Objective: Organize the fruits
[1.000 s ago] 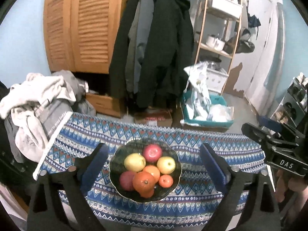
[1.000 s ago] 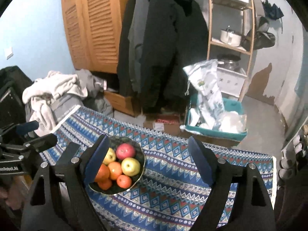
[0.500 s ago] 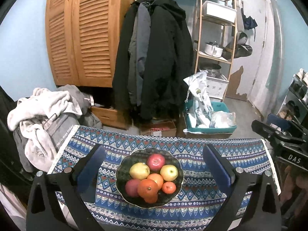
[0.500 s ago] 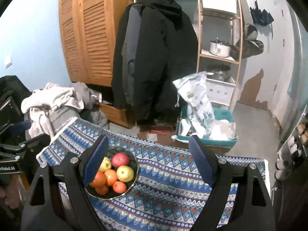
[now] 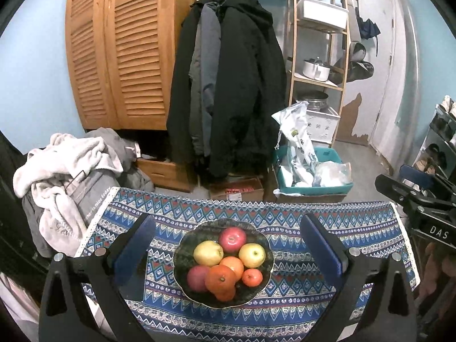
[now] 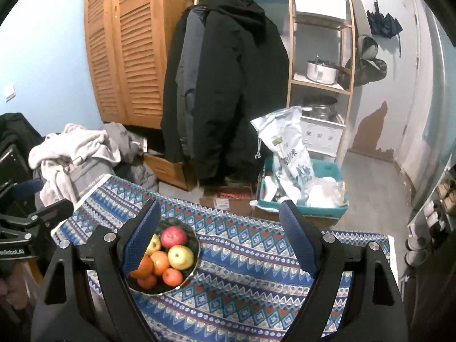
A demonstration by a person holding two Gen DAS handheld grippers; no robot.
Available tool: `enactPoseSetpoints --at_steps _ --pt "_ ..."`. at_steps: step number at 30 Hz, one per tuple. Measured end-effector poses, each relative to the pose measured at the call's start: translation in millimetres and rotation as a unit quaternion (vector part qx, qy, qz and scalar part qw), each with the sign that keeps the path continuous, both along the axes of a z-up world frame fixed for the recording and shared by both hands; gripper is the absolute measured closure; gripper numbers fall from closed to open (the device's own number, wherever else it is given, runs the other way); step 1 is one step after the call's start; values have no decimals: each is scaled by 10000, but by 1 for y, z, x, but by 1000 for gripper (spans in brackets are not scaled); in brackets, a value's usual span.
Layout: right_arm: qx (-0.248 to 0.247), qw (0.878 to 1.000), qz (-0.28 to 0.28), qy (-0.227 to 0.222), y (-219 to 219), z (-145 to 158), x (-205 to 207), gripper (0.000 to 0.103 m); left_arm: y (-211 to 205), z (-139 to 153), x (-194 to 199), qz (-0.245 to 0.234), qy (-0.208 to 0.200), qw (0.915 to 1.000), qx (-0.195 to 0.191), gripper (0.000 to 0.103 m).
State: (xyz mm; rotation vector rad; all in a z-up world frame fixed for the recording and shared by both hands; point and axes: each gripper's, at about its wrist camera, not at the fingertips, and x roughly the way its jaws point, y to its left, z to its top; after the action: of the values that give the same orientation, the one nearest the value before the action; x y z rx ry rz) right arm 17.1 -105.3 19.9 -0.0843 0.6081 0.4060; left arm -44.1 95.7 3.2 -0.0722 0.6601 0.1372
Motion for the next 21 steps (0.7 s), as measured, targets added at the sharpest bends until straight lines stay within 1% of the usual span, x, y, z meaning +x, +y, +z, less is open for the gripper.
enactPoseSetpoints --at_steps 11,21 --pt "-21 10000 37 6 -1 -1 -1 19 -2 -3 0 -79 46 10000 7 1" --pt "-37 10000 30 -7 -1 -1 -2 19 -2 -3 -1 -44 32 10000 45 1"
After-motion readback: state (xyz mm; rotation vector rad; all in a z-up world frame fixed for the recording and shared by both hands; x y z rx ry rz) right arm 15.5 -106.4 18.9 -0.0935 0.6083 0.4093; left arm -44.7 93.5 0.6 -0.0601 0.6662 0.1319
